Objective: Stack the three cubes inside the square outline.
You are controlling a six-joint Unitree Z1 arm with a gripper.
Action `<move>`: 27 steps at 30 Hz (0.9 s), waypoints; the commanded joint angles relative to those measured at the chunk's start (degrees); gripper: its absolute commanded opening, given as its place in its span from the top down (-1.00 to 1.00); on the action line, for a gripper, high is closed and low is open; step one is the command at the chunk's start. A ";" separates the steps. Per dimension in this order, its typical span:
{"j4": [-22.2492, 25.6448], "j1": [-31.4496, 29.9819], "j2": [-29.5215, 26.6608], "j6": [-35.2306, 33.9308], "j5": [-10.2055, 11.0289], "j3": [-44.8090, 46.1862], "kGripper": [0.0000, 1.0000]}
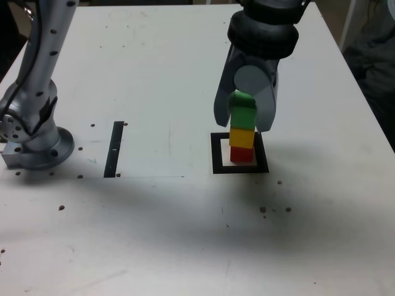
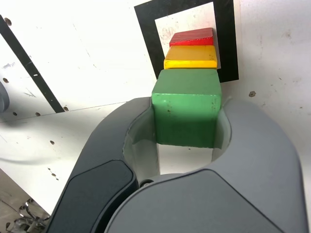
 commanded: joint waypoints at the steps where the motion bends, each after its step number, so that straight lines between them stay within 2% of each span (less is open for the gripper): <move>1: 0.46 0.16 0.26 0.11 -0.05 0.25 -0.91; 3: 0.44 0.16 0.26 0.11 -0.05 0.41 -0.99; 16: 0.36 0.16 -0.68 0.11 0.42 0.73 -0.99; 27: 0.45 0.16 -9.19 -1.06 3.37 6.20 -0.99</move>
